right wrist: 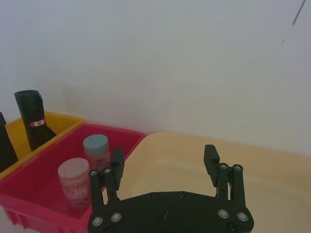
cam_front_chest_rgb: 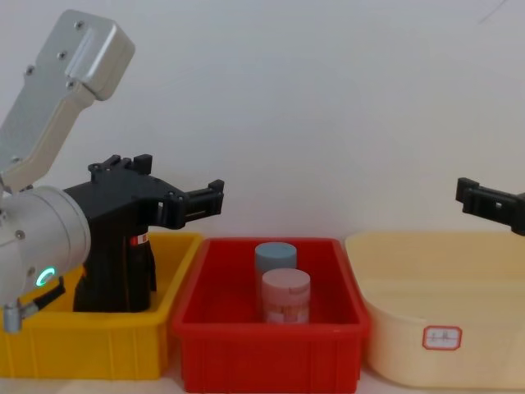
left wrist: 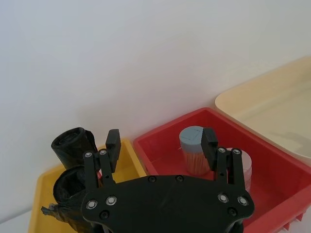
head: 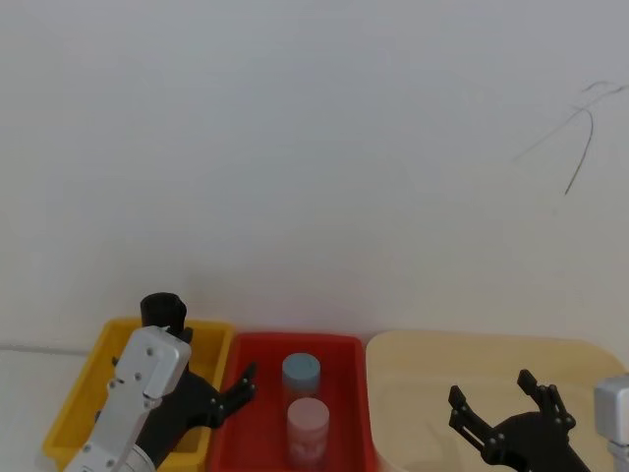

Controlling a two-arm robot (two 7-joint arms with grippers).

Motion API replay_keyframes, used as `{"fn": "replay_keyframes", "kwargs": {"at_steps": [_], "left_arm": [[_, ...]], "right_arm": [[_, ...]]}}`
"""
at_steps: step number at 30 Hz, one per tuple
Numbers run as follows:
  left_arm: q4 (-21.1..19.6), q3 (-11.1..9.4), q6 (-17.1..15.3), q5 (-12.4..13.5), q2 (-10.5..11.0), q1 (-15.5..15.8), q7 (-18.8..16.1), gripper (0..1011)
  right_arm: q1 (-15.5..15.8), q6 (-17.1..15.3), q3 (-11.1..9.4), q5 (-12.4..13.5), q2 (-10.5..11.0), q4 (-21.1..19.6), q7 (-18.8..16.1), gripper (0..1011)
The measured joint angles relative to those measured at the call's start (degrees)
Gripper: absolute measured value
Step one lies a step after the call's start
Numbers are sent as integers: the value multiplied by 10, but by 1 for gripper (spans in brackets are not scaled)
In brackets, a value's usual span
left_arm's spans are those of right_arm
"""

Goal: Pick up the garbage bag with the one hand and transfer it to the other hand.

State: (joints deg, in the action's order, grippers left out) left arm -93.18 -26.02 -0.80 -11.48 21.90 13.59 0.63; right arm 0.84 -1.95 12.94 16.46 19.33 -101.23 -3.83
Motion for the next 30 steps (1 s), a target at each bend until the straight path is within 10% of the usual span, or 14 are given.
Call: {"fn": "replay_keyframes", "kwargs": {"at_steps": [30], "left_arm": [[0, 0, 0, 0, 0, 0, 0, 1002]], "right_arm": [[0, 0, 0, 0, 0, 0, 0, 1000]]}}
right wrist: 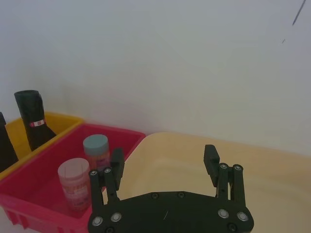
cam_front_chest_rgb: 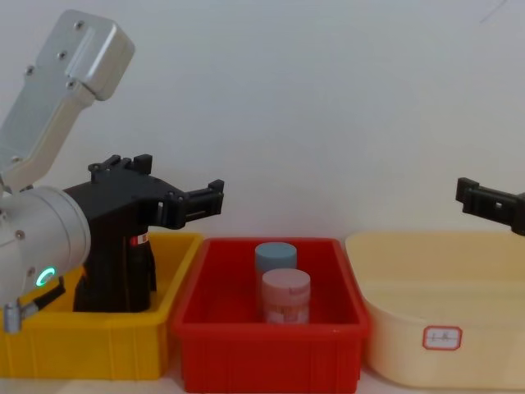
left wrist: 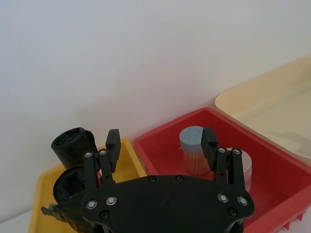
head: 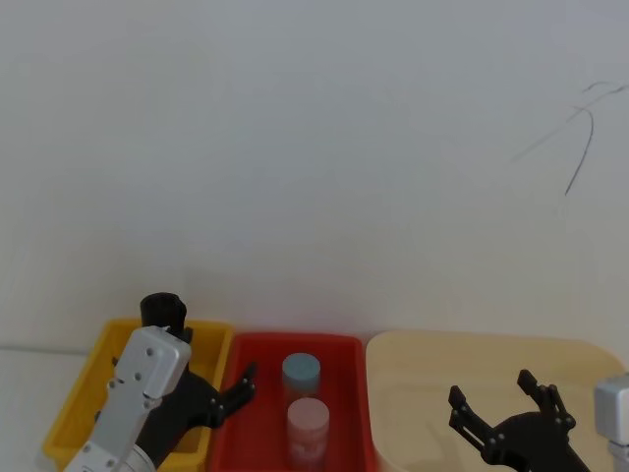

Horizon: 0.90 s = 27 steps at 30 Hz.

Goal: Pick up the garbage bag with the one hand and transfer it to the other hand.

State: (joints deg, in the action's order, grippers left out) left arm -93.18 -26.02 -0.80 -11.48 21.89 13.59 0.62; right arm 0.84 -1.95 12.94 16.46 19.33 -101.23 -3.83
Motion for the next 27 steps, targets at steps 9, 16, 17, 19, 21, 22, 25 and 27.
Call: {"fn": "replay_keyframes", "kwargs": {"at_steps": [9, 16, 17, 19, 21, 22, 25, 27], "left_arm": [[0, 0, 0, 0, 0, 0, 0, 1001], [-3, 1, -6, 0, 0, 1, 2, 1002], [-4, 2, -8, -1, 1, 1, 3, 1002], [-10, 4, -18, -5, 2, 3, 7, 1002], [-17, 7, -25, -9, 4, 5, 11, 1002], [-24, 10, -35, -15, 6, 6, 17, 1002], [-45, 20, -55, -30, 13, 9, 30, 1002], [-58, 26, -68, -41, 17, 9, 38, 1002]], "right_arm": [[0, 0, 0, 0, 0, 0, 0, 1000], [-2, -1, 0, 0, 0, 0, -1, 1000], [-5, -3, 1, 0, 0, 1, -4, 999], [-10, -10, 2, 1, -1, 1, -8, 1000], [-14, -16, 3, 3, -2, 1, -10, 1000], [-17, -19, 4, 4, -2, 0, -11, 1000], [-28, -37, 6, 7, -6, -8, -14, 1000], [-37, -55, 8, 10, -10, -16, -14, 1000]]}}
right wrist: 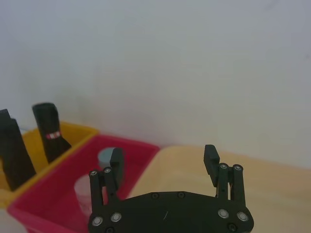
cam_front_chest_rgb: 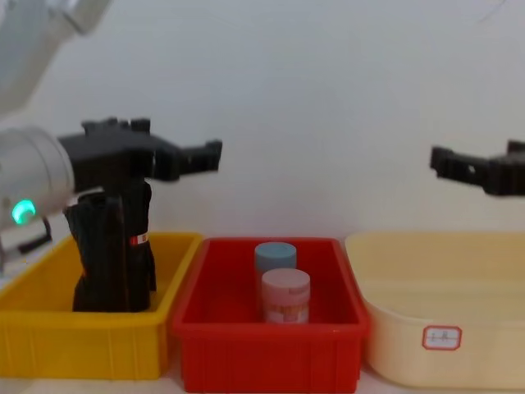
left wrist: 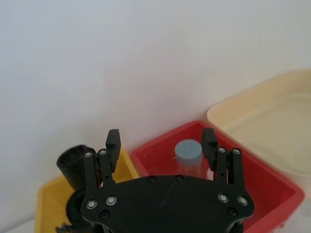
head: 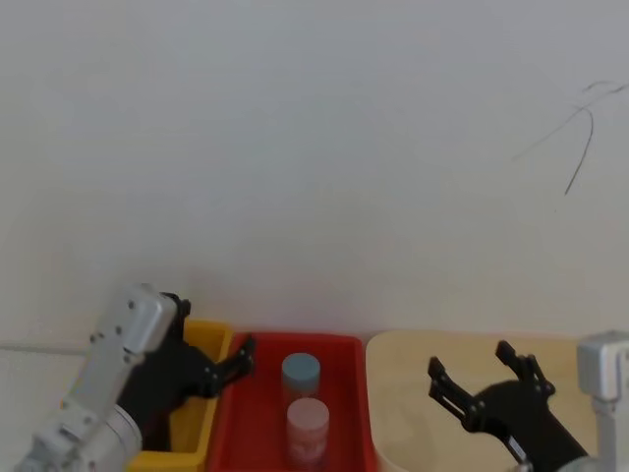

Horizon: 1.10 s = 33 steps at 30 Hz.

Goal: Pick up the garbage bag with the one hand and transfer it to the other hand.

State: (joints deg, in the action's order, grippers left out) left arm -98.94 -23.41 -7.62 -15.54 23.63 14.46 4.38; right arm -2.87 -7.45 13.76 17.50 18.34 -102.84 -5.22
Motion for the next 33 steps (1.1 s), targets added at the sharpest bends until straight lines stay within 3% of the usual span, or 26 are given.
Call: {"fn": "replay_keyframes", "kwargs": {"at_steps": [7, 17, 26, 33], "left_arm": [[-62, 46, -51, -50, 30, -11, 34, 1002], [-121, 142, -99, -124, 81, -68, 71, 1002], [-104, 204, -101, -156, 109, -122, 88, 1001], [-62, 218, -87, -167, 119, -128, 103, 1002]], "right_arm": [[-31, -56, 10, 5, -18, -27, 6, 999], [-70, -120, 30, 1, -44, -39, 21, 1000], [-115, -151, 64, -11, -75, 12, 23, 1000], [-148, -164, 85, -19, -99, 67, 19, 1000]]}}
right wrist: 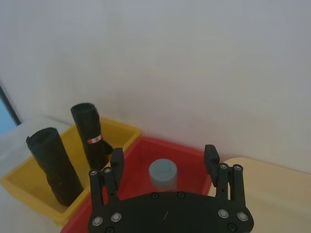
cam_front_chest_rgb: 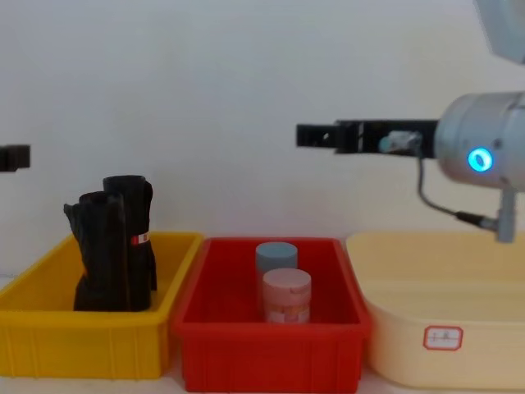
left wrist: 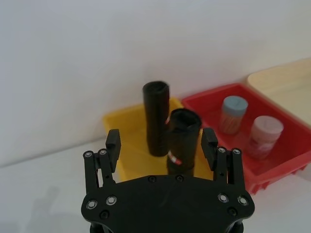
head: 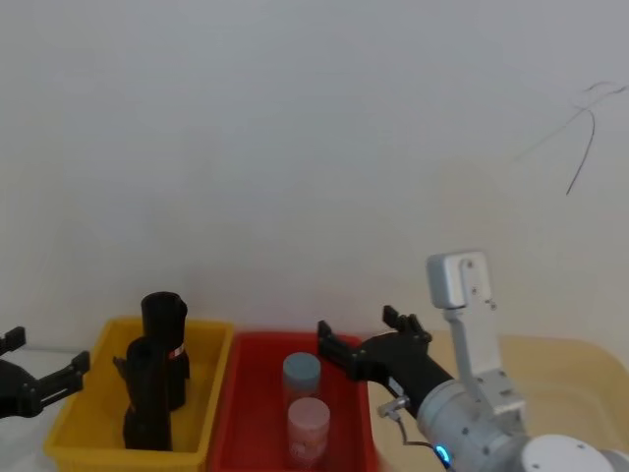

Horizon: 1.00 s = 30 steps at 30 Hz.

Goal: Pick up the garbage bag with the one hand and transfer it to the other hand.

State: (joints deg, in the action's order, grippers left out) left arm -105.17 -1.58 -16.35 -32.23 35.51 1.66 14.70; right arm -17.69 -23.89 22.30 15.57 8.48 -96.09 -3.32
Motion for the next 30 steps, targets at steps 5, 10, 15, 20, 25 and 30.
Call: {"fn": "replay_keyframes", "kwargs": {"at_steps": [5, 10, 15, 20, 25, 30], "left_arm": [[28, -2, 8, -2, 2, 11, 8, 1001], [58, -17, 14, -1, 0, 34, 16, 1001], [88, -39, 19, 5, -7, 62, 26, 1002], [114, -60, 23, 10, -14, 89, 39, 1002], [141, -82, 29, 16, -20, 114, 55, 1002], [170, -106, 35, 21, -28, 137, 71, 1002]], "right_arm": [[-17, -8, 9, -3, -12, 31, -4, 1000], [-32, -22, 16, -3, -23, 57, -11, 1000], [-40, -36, 21, -2, -30, 73, -18, 1000], [-46, -51, 25, 1, -35, 87, -27, 1000], [-48, -66, 28, 4, -38, 96, -36, 1000], [-49, -77, 31, 6, -39, 103, -45, 1000]]}}
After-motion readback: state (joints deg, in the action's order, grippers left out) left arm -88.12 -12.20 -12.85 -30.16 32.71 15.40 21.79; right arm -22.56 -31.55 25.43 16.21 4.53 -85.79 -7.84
